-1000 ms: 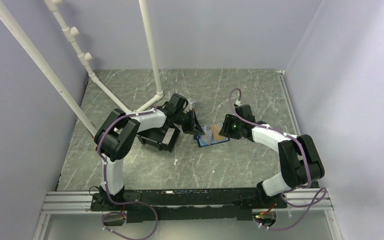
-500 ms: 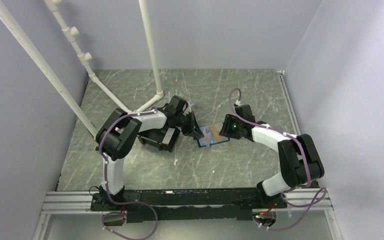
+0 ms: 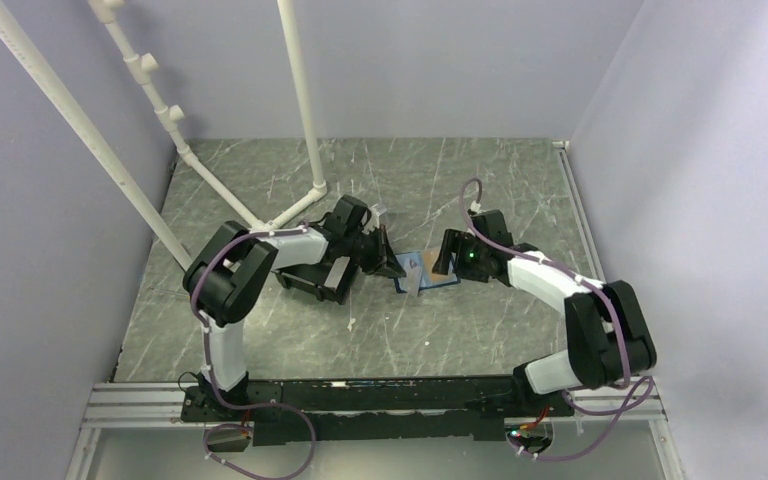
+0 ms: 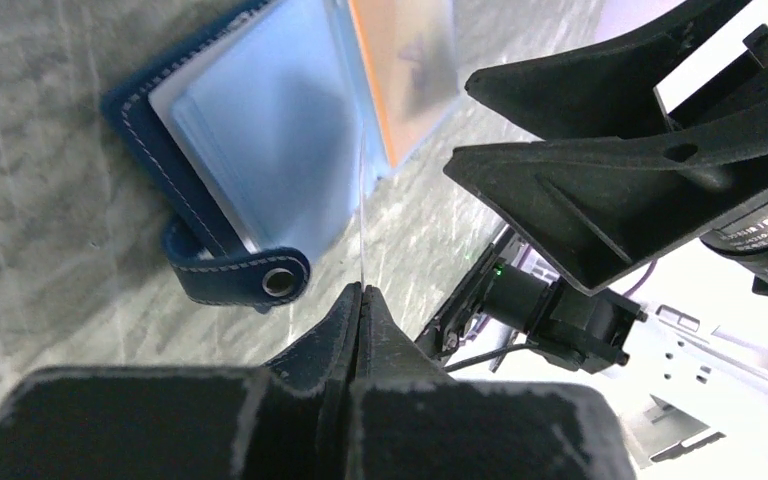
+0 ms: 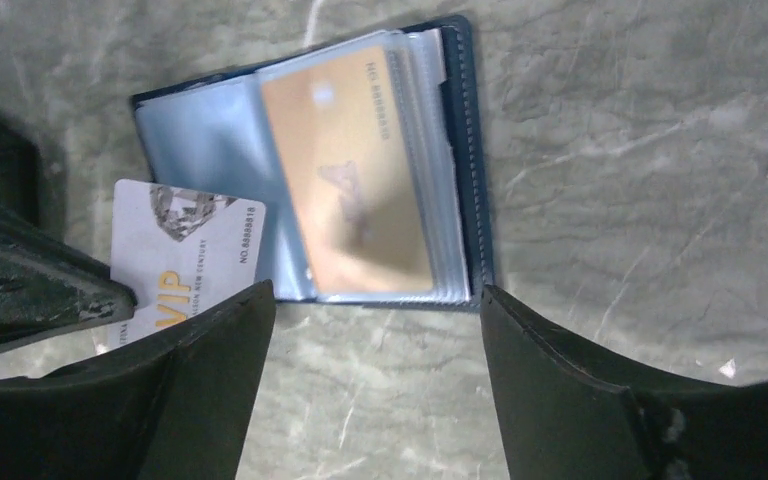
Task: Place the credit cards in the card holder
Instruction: Insert the credit card into the card holder.
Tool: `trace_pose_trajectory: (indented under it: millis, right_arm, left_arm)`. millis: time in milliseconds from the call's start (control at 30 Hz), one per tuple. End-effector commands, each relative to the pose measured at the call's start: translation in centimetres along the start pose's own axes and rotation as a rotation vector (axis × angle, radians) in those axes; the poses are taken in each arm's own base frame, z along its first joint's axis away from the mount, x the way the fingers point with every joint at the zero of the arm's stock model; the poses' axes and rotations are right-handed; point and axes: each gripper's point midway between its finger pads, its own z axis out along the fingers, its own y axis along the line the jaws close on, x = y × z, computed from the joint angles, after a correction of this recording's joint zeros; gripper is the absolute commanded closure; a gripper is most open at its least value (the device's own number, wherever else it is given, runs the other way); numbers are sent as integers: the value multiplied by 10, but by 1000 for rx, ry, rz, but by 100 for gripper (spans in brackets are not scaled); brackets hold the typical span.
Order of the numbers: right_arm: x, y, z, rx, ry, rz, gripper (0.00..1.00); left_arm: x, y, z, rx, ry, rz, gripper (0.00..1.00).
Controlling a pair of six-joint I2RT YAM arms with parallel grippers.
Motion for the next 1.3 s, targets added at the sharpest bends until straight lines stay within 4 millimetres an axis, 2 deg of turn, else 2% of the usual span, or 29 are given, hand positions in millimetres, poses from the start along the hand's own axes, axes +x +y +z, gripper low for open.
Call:
trace_pose_trajectory:
  millis: [0, 100, 233, 367, 433, 533, 633, 733, 800, 867, 900, 933, 967, 1000, 1067, 1100, 1200, 1233, 1267]
  right_arm:
    - [-7, 25, -32, -101, -25, -38, 19]
    - [-9, 63, -49, -311, -17, -17, 14]
    - [-9, 92, -64, -560, -9, 75, 14]
    - [-13, 100, -81, -740, -35, 146, 16]
    - [-18, 105, -91, -823, -59, 149, 20]
    - [-22, 110, -107, -920, -74, 179, 33]
    - [-28, 115, -118, -969, -105, 165, 36]
    - [-34, 116, -121, -972, -130, 160, 41]
    - [-37, 116, -123, -978, -145, 163, 47]
    - [-39, 116, -121, -976, -139, 164, 61]
    - [-40, 116, -121, -978, -137, 165, 72]
    - [-40, 117, -122, -981, -137, 165, 90]
    - [-40, 117, -122, -981, -139, 159, 100]
    - [-40, 118, -124, -984, -143, 150, 100]
    - [-39, 118, -126, -986, -150, 136, 100]
    - [-39, 118, -126, -984, -150, 131, 100]
    - [-36, 118, -126, -986, -134, 110, 100]
    - [-35, 118, -125, -987, -123, 105, 100]
    - [-34, 118, -125, -987, -117, 104, 100]
  left_arm:
    - [-8, -51, -23, 173, -78, 160, 100]
    - [-12, -70, -34, 239, -109, 196, 100]
    - [-18, -94, -56, 322, -159, 241, 100]
    - [-21, -108, -76, 393, -186, 262, 100]
    - [-21, -115, -83, 428, -193, 277, 100]
    - [-19, -120, -86, 453, -186, 287, 100]
    - [-16, -124, -87, 484, -174, 279, 100]
    - [-12, -126, -86, 503, -162, 285, 100]
    - [-8, -129, -85, 510, -151, 295, 100]
    - [-4, -132, -84, 516, -139, 308, 100]
    - [-3, -133, -84, 519, -135, 312, 100]
    - [-2, -134, -83, 520, -129, 314, 100]
    - [-2, -135, -83, 521, -127, 311, 100]
    - [-2, -135, -83, 524, -125, 307, 92]
    - [-3, -137, -83, 533, -130, 296, 60]
    - [-4, -137, -82, 535, -130, 290, 53]
    - [-7, -135, -77, 524, -120, 274, 50]
    - [-8, -135, -76, 526, -120, 275, 52]
    - [-8, -135, -75, 528, -117, 274, 59]
